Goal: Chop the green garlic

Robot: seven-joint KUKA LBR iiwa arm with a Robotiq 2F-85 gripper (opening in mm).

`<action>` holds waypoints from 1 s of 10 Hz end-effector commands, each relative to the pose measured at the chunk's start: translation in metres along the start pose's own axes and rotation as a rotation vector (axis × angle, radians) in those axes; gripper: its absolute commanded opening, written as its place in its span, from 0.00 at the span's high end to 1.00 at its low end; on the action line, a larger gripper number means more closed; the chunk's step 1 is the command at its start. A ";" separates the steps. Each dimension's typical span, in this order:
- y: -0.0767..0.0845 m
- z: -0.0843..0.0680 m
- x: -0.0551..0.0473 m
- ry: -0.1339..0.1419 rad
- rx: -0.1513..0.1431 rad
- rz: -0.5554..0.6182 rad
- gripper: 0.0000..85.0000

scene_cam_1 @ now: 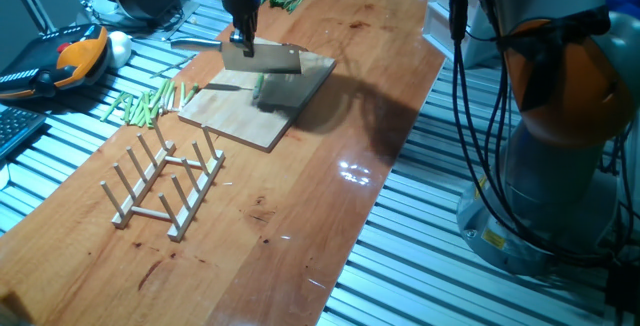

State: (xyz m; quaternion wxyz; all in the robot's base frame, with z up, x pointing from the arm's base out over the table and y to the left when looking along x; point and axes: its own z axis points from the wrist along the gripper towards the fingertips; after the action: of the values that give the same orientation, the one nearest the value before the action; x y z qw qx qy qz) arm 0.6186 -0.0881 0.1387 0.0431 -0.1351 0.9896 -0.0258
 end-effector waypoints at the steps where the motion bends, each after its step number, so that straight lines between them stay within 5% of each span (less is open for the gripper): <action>1: 0.002 0.003 0.000 -0.002 0.000 0.001 1.00; 10: 0.014 0.032 -0.004 -0.021 -0.023 0.011 1.00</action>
State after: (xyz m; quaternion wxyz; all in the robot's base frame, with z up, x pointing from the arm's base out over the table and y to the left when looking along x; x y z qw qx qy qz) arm 0.6217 -0.0743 0.1064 0.0519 -0.1303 0.9900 -0.0123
